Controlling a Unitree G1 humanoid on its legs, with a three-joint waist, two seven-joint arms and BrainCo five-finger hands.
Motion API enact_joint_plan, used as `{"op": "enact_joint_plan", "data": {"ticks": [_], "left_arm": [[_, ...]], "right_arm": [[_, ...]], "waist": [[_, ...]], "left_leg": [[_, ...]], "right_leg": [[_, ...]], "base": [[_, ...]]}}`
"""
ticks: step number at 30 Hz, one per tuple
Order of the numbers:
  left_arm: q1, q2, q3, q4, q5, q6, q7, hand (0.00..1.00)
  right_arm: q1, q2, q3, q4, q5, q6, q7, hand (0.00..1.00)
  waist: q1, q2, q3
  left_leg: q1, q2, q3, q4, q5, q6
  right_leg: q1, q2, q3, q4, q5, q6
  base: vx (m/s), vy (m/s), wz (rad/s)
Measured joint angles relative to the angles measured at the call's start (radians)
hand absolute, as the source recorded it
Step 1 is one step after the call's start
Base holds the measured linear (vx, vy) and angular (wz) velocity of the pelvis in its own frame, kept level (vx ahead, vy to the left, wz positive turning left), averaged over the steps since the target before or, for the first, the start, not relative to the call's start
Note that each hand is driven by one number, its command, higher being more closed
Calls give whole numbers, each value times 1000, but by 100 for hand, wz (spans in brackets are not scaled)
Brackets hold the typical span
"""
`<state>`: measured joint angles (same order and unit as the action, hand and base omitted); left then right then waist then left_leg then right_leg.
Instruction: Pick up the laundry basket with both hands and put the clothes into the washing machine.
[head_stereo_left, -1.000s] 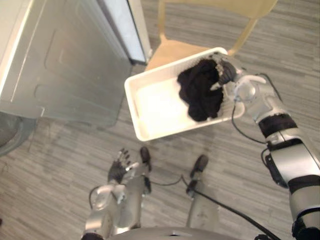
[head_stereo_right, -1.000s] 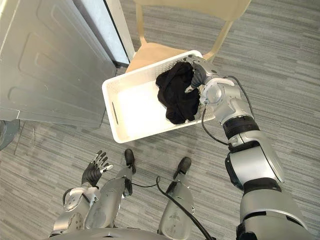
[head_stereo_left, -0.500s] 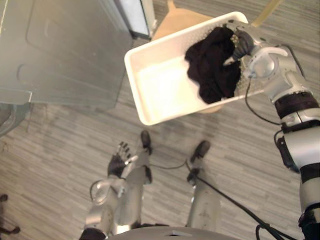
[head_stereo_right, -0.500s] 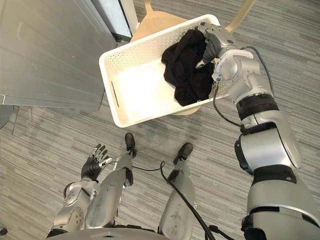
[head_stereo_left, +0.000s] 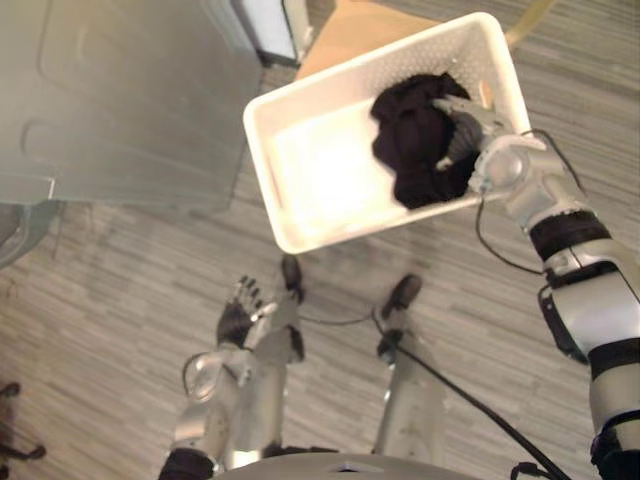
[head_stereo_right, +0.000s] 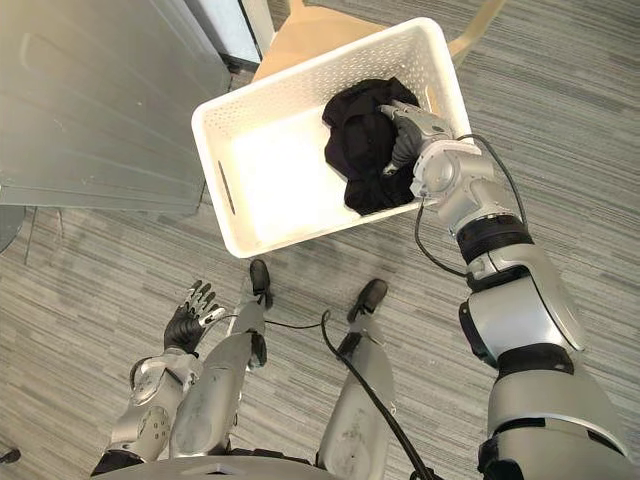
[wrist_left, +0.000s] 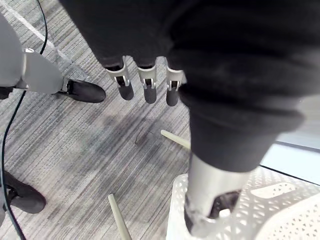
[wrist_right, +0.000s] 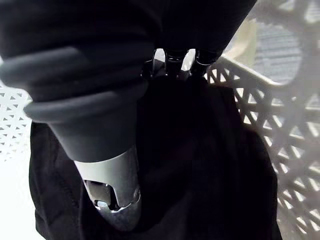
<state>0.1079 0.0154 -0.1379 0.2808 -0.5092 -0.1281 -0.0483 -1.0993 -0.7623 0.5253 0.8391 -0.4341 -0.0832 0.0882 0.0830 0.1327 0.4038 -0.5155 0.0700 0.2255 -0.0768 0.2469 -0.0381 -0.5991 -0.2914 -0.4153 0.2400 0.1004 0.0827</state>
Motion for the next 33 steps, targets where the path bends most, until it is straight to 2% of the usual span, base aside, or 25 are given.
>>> {"op": "enact_joint_plan", "data": {"ticks": [7, 16, 17, 25, 30, 33], "left_arm": [[-1, 3, -3, -4, 0, 2, -3, 0], [-7, 3, -21, -30, -30, 2, -4, 0], [-10, 1, -25, -37, -37, 0, -7, 0], [-20, -6, -31, -90, -58, -1, -21, 0], [-20, -47, -24, -116, -76, -1, -21, 0], [-21, -70, -17, -117, -78, -1, -18, 0]], "right_arm": [[14, 9, -22, -13, 38, -1, 21, 0], [-45, 52, -38, 66, 55, 0, 16, 0], [-59, 55, -39, 84, 57, 0, 15, 100], [-154, 55, -88, 188, 125, 6, 3, 100], [-164, 56, -107, 203, 124, 30, -67, 100], [-158, 69, -128, 200, 133, 46, -101, 100]], "waist": [[3, -20, 13], [7, -21, 13], [10, -21, 13], [29, -20, 14], [50, -20, 14], [49, -20, 13]], "left_leg": [[-14, 16, 20, 0, 6, -10], [-44, 35, 22, -1, 17, -18], [-48, 35, 22, -1, 17, -19], [-95, 35, 16, -6, 21, -23], [-102, 34, 22, -1, 21, -23], [-99, 35, 23, -1, 29, -18]], "right_leg": [[-42, 12, 28, 26, -9, -14], [-51, 37, 21, -31, 30, -26], [-54, 38, 20, -34, 32, -26], [-67, 38, -11, -72, 57, -24], [-67, 33, -22, -71, 58, -22], [-67, 28, -29, -52, 45, -22]], "base": [[-10, -54, -10], [11, -31, -5], [0, 0, 0], [9, 2, 7], [43, 4, 6], [50, -16, 6]]}}
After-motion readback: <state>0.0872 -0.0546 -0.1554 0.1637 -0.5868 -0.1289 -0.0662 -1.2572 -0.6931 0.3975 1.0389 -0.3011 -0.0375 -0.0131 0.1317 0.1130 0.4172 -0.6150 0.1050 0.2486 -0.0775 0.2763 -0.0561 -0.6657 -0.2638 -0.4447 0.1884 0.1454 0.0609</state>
